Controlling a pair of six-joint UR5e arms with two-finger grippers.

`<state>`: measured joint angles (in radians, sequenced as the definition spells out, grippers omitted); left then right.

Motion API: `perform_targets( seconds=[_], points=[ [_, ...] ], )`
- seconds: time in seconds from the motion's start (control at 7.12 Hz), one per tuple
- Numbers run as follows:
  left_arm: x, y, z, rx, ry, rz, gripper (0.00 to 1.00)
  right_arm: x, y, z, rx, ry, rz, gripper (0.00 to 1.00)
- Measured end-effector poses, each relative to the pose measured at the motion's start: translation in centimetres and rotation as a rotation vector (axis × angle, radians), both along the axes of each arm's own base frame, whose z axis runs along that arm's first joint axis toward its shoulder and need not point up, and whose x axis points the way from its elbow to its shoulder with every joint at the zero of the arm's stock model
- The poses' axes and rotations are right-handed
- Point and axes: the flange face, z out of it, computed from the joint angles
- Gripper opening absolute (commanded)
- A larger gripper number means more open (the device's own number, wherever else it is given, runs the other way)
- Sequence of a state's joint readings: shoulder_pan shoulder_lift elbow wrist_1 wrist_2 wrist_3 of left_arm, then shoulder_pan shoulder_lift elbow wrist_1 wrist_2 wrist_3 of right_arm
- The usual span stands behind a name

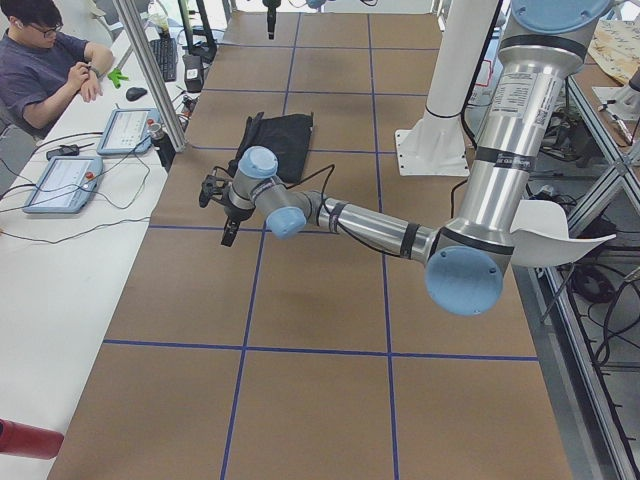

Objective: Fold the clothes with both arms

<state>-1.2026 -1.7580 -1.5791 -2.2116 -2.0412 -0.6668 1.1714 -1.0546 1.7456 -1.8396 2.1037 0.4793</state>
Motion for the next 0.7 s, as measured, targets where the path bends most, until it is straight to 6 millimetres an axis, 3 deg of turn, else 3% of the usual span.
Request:
perform_targets(
  seconds=[0.28, 0.56, 0.7],
  points=[
    [-6.9, 0.6, 4.5, 0.080, -0.121, 0.067, 1.00, 5.9, 0.7, 6.2, 0.014, 0.015, -0.091, 1.00],
    [-12.2, 0.9, 8.3, 0.129, -0.166, 0.159, 1.00, 11.8, 2.2, 11.2, 0.019, 0.002, -0.139, 1.00],
    [-14.5, 1.0, 9.3, 0.156, -0.190, 0.180, 1.00, 14.1, 2.9, 12.9, 0.014, -0.006, -0.141, 1.00]
  ],
)
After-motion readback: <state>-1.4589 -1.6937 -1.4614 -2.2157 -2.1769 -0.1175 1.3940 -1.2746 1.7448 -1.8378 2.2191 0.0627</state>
